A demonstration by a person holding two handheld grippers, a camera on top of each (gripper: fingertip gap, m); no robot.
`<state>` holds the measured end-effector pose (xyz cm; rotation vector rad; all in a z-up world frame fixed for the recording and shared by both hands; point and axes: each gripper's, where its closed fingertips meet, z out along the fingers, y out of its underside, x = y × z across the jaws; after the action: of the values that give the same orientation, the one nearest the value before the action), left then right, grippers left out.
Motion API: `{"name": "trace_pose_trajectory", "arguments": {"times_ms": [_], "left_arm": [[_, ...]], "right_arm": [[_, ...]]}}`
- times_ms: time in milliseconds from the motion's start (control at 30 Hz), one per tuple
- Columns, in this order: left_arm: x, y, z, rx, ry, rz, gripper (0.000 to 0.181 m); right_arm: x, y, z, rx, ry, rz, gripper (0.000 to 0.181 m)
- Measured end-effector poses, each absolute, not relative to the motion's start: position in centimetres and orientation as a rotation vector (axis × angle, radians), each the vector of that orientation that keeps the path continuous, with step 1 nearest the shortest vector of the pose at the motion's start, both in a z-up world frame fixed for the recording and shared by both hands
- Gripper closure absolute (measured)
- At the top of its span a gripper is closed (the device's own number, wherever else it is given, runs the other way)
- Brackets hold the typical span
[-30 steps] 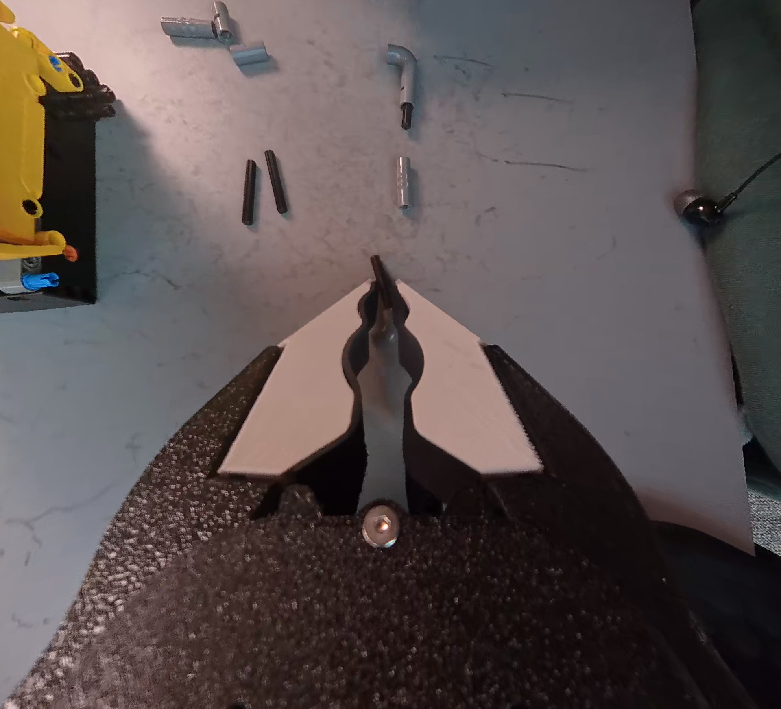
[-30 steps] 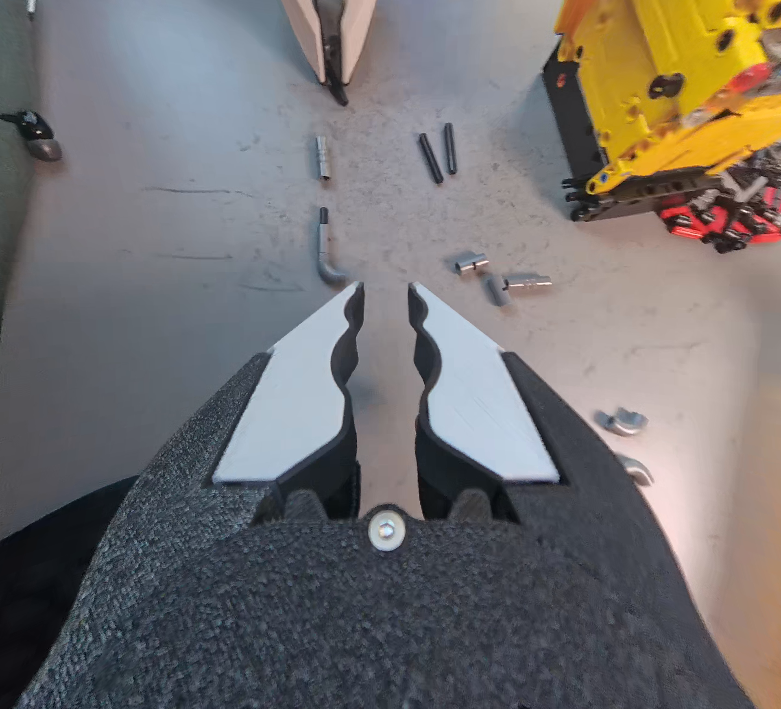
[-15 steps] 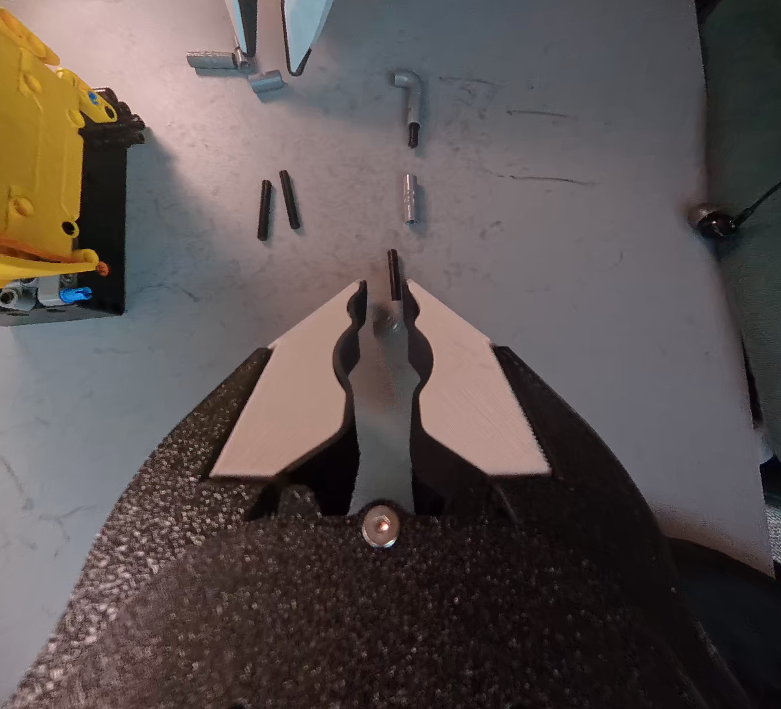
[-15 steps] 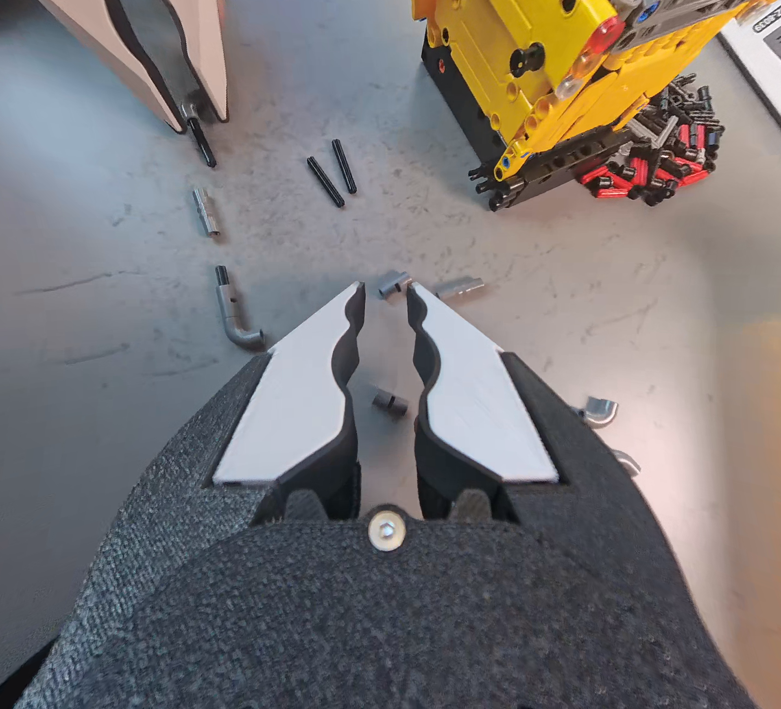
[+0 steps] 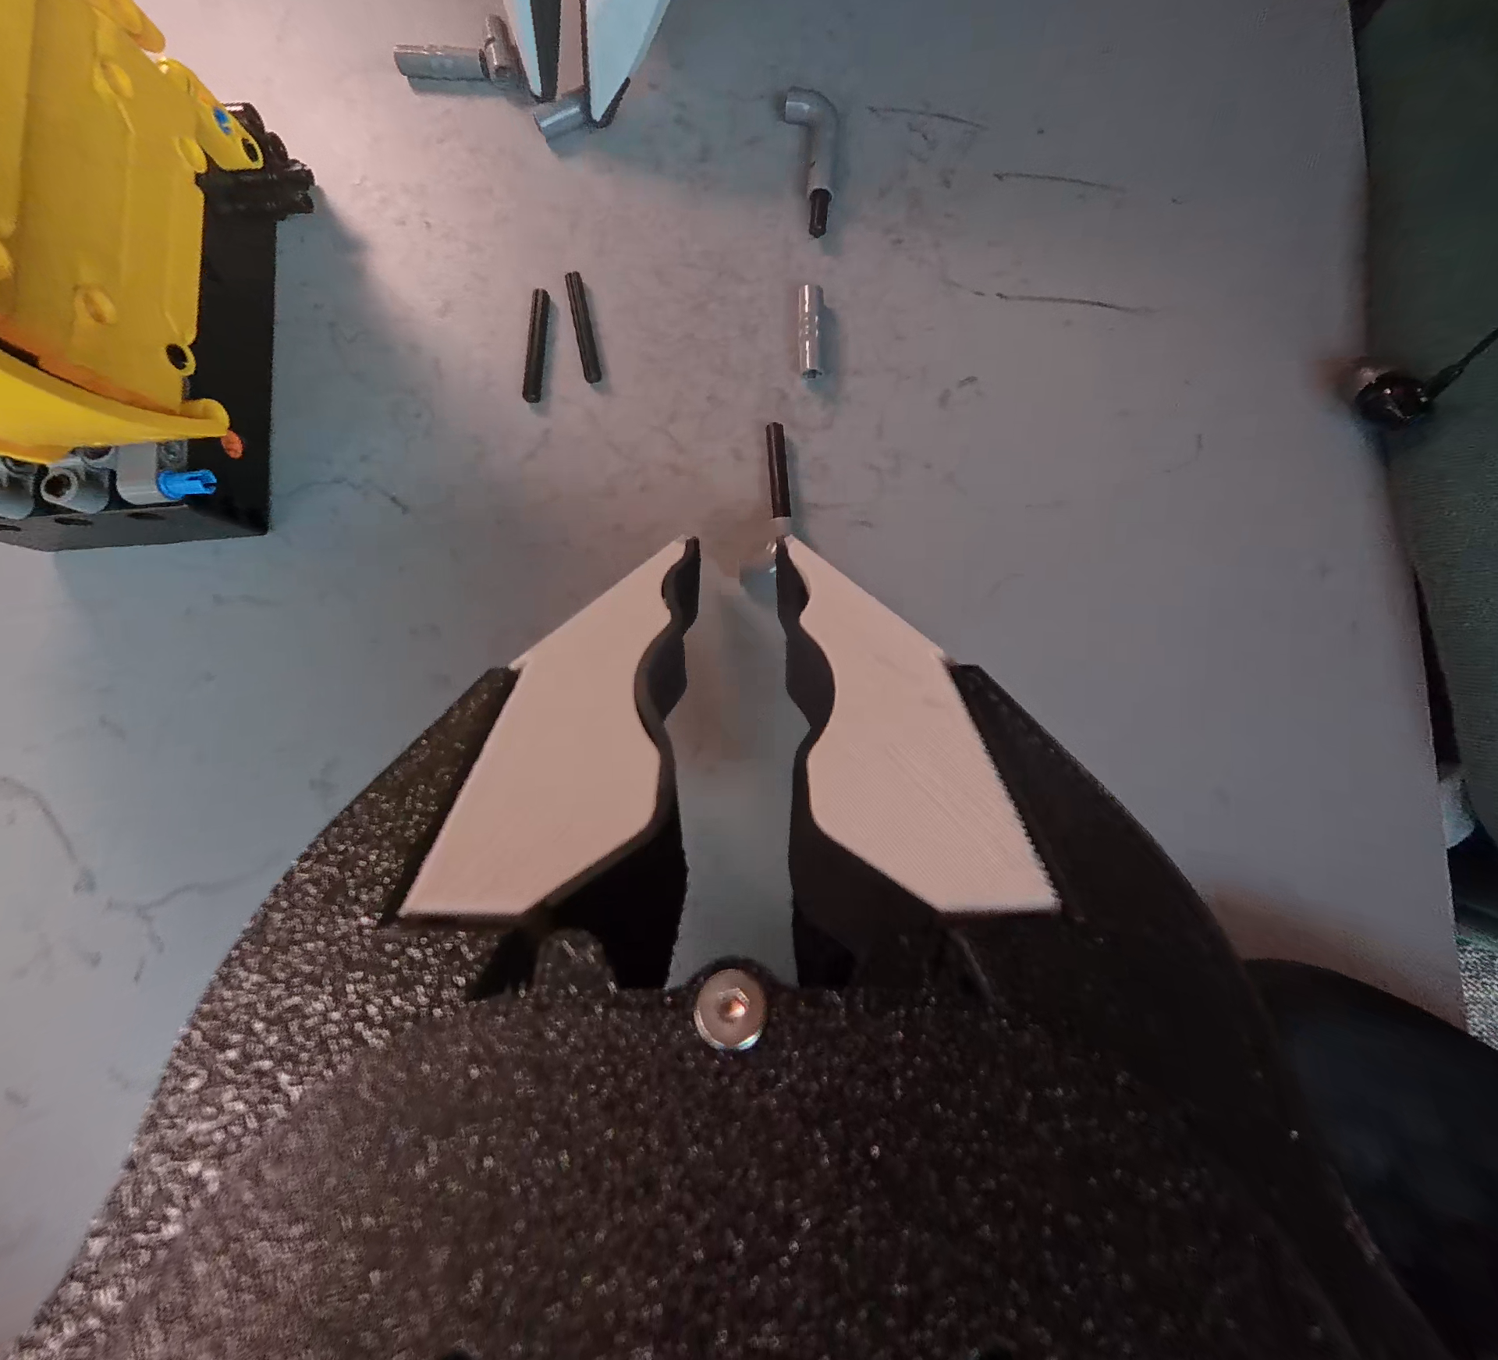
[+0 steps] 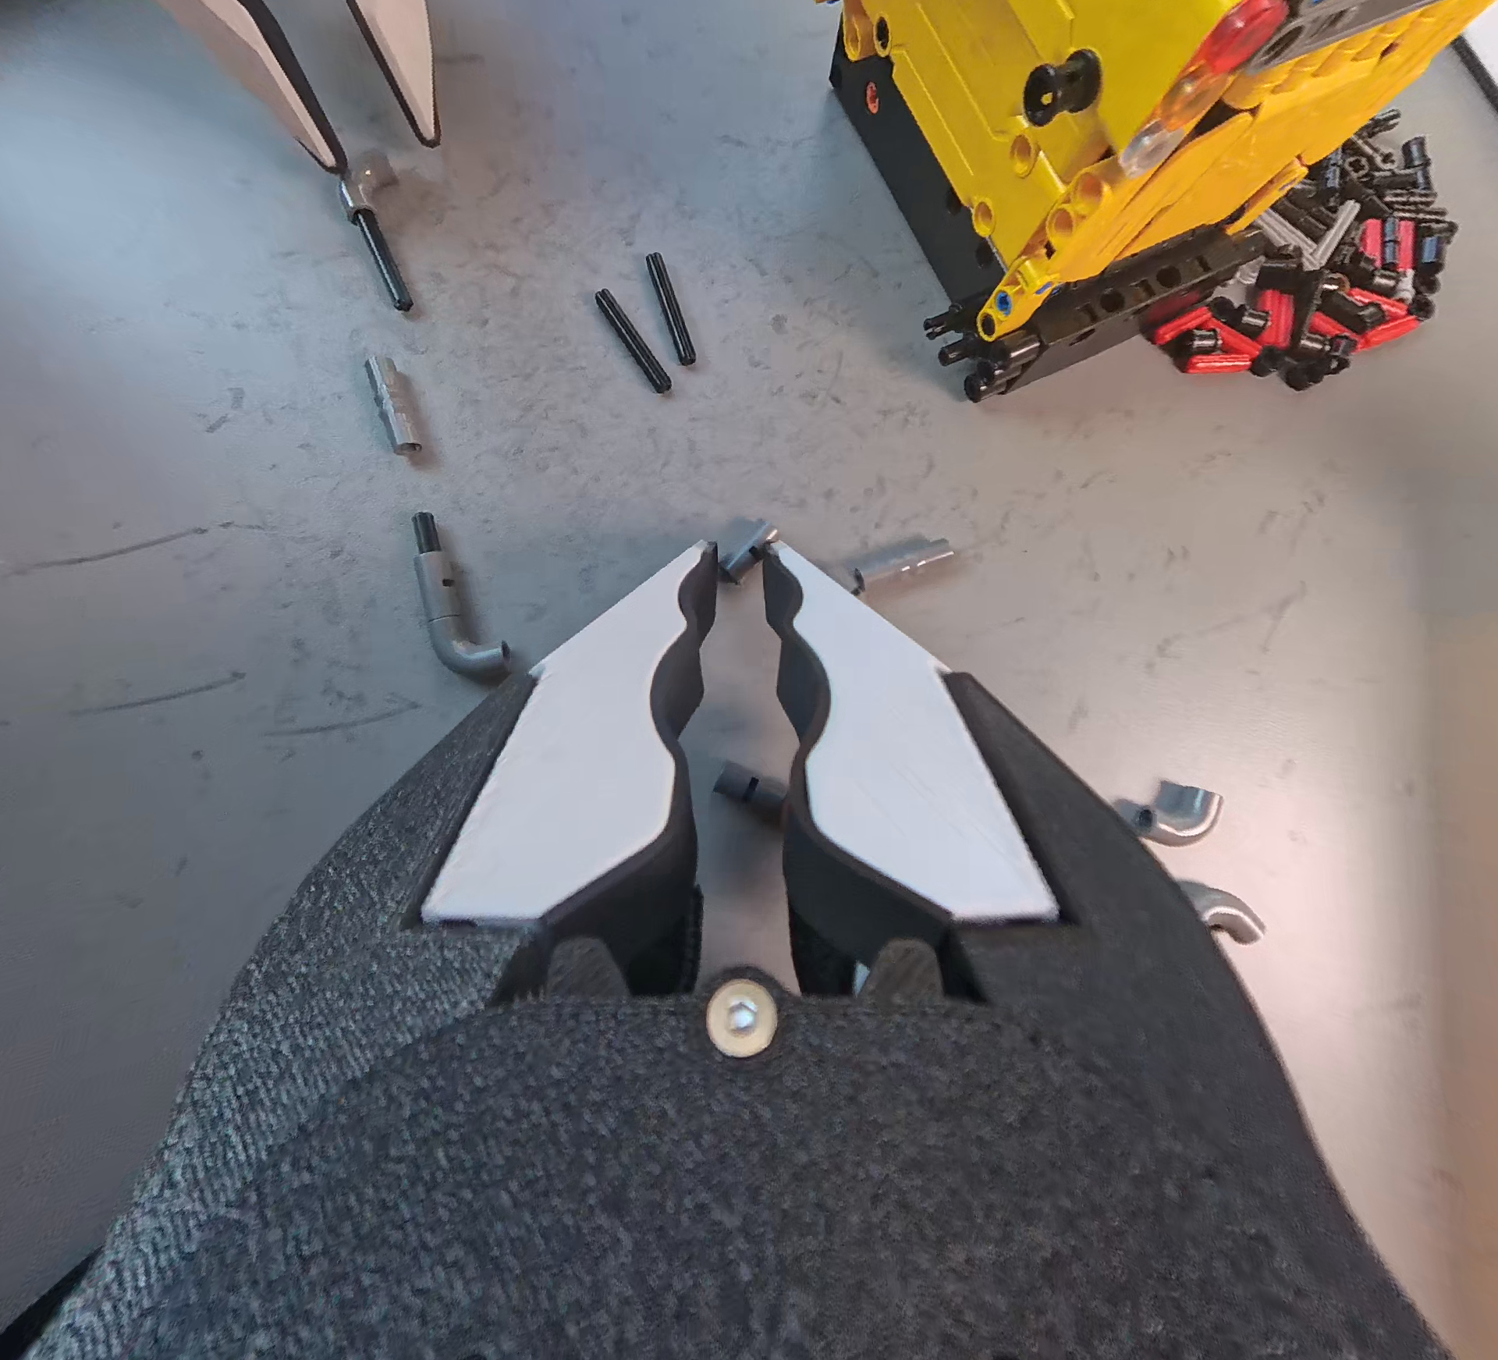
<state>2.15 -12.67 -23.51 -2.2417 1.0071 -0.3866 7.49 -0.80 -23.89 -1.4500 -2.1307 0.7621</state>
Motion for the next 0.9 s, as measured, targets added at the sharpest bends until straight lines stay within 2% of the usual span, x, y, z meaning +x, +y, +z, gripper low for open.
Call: {"name": "trace_pose_trajectory", "arguments": {"times_ms": [333, 800, 900], "left_arm": [[2.7, -12.7, -23.7, -2.222, 1.030, -0.410, 0.163], [2.6, -12.8, -23.4, -2.214, 1.029, -0.403, 0.163], [2.7, -12.8, -23.7, -2.224, 1.041, -0.397, 0.163]], "right_arm": [[8.2, -3.4, -23.7, -1.294, -2.267, 0.804, 0.173], [8.2, -2.9, -24.0, -1.341, -2.270, 0.750, 0.166], [8.1, -2.8, -24.1, -1.361, -2.268, 0.748, 0.169]]}}
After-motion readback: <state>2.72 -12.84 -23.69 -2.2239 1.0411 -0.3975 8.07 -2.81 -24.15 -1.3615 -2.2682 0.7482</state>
